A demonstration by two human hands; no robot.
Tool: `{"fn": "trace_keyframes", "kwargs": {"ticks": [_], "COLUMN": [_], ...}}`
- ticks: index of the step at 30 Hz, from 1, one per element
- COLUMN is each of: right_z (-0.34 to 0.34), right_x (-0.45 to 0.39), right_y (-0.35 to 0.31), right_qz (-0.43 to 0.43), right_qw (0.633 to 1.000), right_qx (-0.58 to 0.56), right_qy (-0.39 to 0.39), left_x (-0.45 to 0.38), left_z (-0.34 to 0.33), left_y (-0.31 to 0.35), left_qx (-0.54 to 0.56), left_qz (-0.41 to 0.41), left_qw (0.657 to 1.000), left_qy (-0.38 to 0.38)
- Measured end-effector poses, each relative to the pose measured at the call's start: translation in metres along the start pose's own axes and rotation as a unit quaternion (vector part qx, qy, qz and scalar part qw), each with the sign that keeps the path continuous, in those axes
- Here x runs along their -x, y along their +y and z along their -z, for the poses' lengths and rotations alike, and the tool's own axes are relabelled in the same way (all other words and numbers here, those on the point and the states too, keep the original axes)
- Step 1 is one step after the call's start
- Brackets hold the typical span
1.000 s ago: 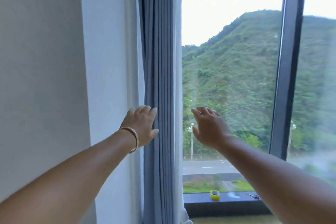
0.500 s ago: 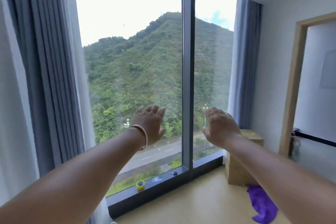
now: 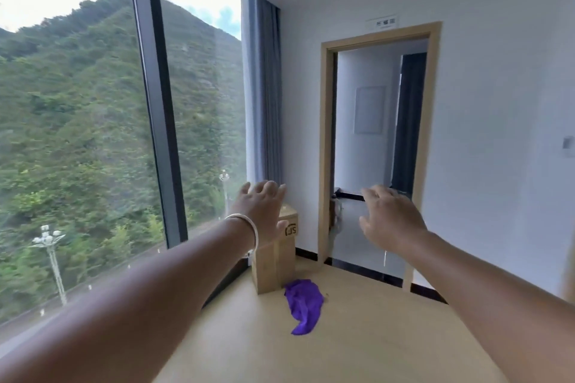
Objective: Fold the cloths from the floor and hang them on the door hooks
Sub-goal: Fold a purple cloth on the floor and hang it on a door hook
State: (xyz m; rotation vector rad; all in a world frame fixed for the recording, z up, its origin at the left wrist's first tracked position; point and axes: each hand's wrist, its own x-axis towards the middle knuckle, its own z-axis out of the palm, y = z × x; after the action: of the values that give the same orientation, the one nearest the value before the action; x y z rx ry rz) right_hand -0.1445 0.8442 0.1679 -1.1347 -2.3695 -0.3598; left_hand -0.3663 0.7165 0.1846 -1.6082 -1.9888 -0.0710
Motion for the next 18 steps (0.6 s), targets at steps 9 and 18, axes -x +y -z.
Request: {"fn": "trace_keyframes", "kwargs": {"ticks": [9, 18], "right_z": [-0.042, -0.077], "right_x": [-0.001, -0.062], "right_y": [0.139, 0.265], "right_qz": [-0.119, -0.224], "right_qw": [0.987, 0.961], "right_qx": [0.076, 0.118], "right_qy": [-0.071, -0.109], "left_x": [-0.126, -0.282], "left_z": [-0.063, -0.127], "left_y": [0.110, 0.190], "left_qx": [0.061, 0.090], "left_qz": [-0.104, -0.171], "left_qw": [0.993, 0.981], "left_qy": [0.019, 0.026]}}
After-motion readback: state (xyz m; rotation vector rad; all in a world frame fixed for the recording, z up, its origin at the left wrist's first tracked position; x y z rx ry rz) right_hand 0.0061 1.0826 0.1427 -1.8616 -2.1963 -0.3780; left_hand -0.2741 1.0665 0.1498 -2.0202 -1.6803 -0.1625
